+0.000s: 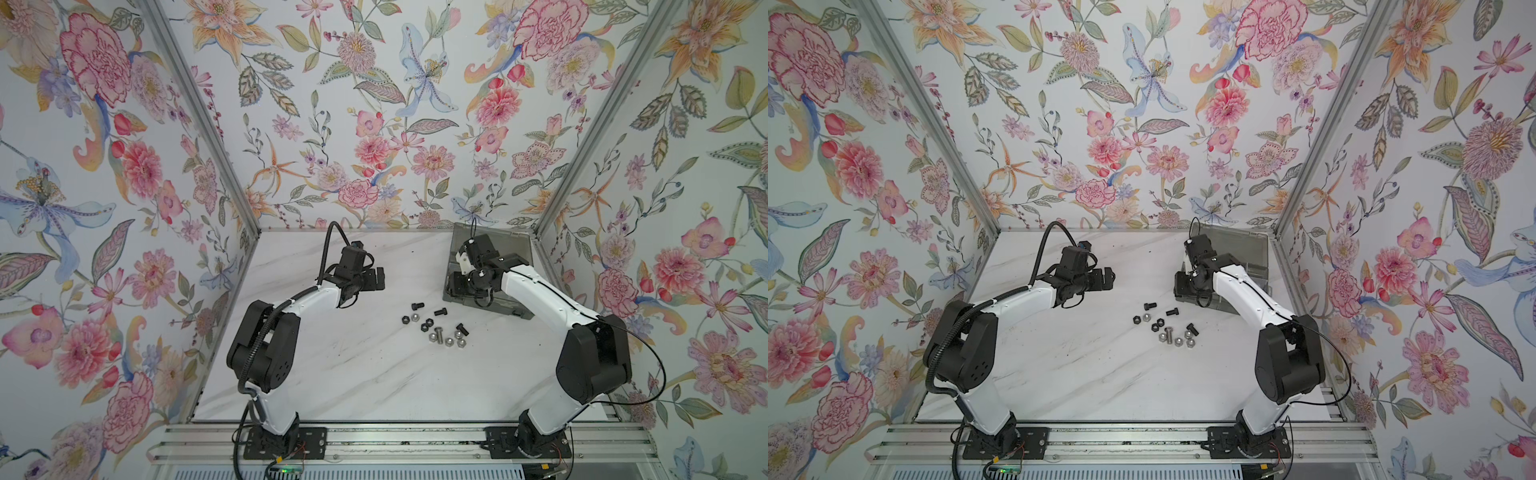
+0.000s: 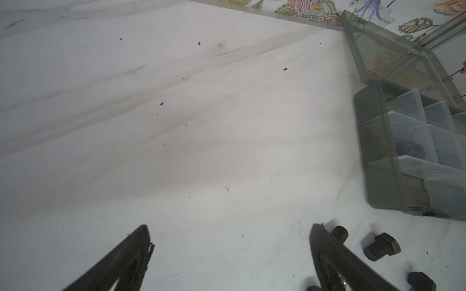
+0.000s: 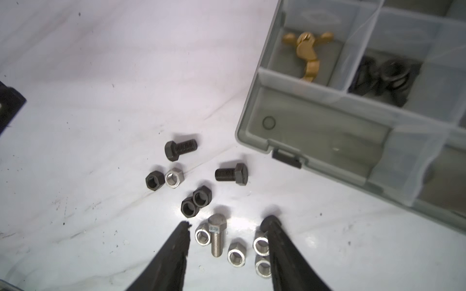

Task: Sort the screws and nuts into containers
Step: Pick up the nut from the center of the table.

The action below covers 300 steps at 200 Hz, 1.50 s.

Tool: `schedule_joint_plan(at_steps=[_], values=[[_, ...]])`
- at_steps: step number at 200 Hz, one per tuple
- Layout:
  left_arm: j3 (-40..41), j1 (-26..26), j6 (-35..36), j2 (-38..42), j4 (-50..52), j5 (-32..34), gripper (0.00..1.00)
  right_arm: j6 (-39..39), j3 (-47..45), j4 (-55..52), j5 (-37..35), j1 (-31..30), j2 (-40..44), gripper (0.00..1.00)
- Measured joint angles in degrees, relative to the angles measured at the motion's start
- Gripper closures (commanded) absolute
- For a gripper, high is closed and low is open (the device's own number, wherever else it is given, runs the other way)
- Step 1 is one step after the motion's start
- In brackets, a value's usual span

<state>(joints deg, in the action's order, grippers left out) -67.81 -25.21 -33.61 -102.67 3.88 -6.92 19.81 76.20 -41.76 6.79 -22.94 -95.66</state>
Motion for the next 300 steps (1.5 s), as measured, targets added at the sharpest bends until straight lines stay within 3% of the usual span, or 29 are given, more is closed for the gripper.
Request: schedule_joint_plan(at_steps=[67, 108, 188, 300], values=[[-0.7, -0.2, -0.1, -1.0, 0.0, -0.4, 0.01, 10.4, -13.0, -0.2, -2.5, -3.1, 3.3, 0.46], [-2.5, -0.2, -0.3, -1.9, 0.0, -0.9, 0.01, 13.7, -14.8, 0.0, -3.4, -3.6, 4.0, 0.45], [-4.3, -0.3, -0.3, -3.1, 0.0, -3.4, 0.01, 13.6, -9.2, 2.0, -3.0, -4.0, 3.0, 0.45], [-4.5, -0.3, -0.3, -3.2, 0.0, -4.7, 0.01, 12.6, 0.0, 2.8, -3.2, -8.1, -8.6, 0.47]])
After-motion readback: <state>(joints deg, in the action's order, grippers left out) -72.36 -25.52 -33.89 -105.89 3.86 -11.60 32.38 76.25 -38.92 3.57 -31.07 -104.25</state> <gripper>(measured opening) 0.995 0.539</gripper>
